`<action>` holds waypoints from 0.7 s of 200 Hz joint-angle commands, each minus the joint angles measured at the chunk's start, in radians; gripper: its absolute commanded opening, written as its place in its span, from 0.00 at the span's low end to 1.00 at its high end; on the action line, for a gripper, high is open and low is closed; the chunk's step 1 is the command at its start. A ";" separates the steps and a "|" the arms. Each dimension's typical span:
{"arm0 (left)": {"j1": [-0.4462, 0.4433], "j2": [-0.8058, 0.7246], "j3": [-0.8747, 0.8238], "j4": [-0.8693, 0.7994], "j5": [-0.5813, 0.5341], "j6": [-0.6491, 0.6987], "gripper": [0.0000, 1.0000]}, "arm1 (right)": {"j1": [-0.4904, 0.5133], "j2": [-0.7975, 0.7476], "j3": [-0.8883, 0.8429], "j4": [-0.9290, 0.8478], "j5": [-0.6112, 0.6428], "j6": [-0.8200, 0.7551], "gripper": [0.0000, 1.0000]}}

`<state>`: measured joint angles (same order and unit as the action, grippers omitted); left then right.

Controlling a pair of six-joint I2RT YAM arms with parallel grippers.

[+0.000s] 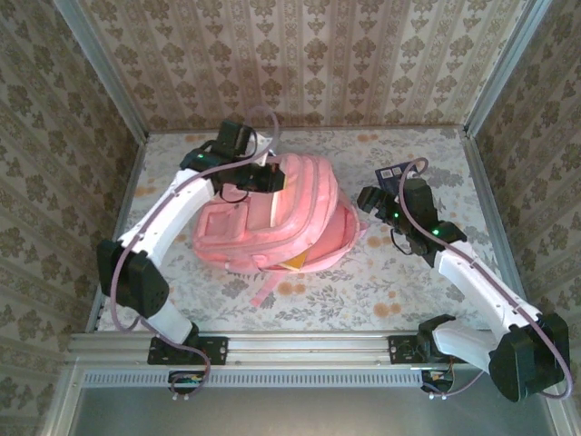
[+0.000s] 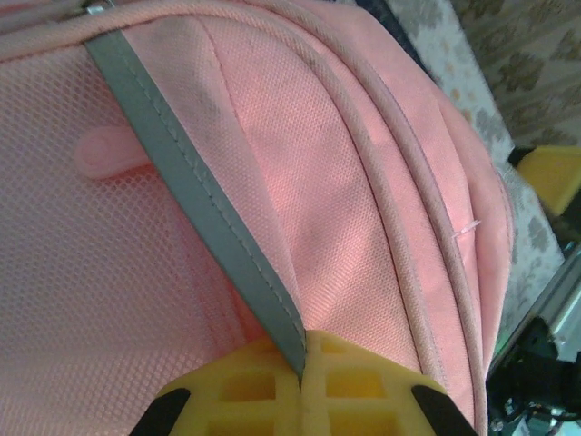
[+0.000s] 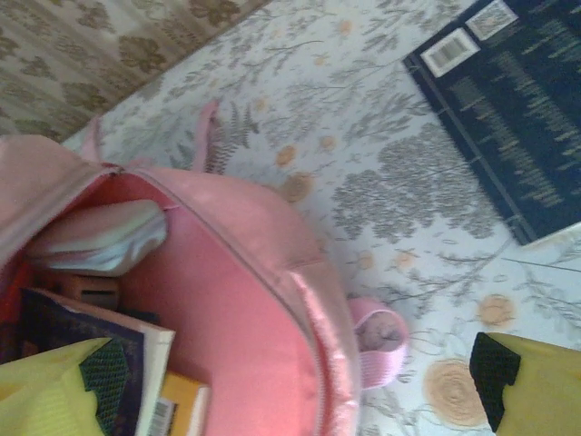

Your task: Pack the student bag

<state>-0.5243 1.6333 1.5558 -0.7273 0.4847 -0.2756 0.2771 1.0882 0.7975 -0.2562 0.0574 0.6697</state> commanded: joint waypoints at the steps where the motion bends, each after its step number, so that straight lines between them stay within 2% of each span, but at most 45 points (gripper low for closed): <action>1: -0.014 0.027 0.021 0.003 -0.016 -0.013 0.19 | -0.054 0.043 0.061 -0.105 0.036 -0.063 0.98; 19: -0.017 0.042 0.000 0.086 0.054 -0.076 0.31 | -0.109 0.112 0.103 -0.114 0.006 -0.076 0.98; 36: -0.017 0.041 -0.019 0.157 0.123 -0.119 0.35 | -0.178 0.193 0.157 -0.125 -0.072 -0.079 0.98; 68: -0.026 0.042 -0.030 0.282 0.224 -0.203 0.44 | -0.286 0.360 0.276 -0.190 -0.084 -0.116 0.99; 97: -0.051 0.047 -0.001 0.263 0.218 -0.153 0.46 | -0.365 0.514 0.365 -0.227 -0.124 -0.072 1.00; 130: -0.049 0.011 -0.056 0.292 0.245 -0.111 0.47 | -0.382 0.659 0.515 -0.311 -0.024 -0.120 1.00; 140: -0.051 -0.002 -0.072 0.308 0.259 -0.116 0.43 | -0.392 0.709 0.571 -0.334 -0.029 -0.143 1.00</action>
<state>-0.5758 1.6806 1.5219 -0.4644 0.6899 -0.4210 -0.1009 1.7138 1.2446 -0.4858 -0.0128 0.5755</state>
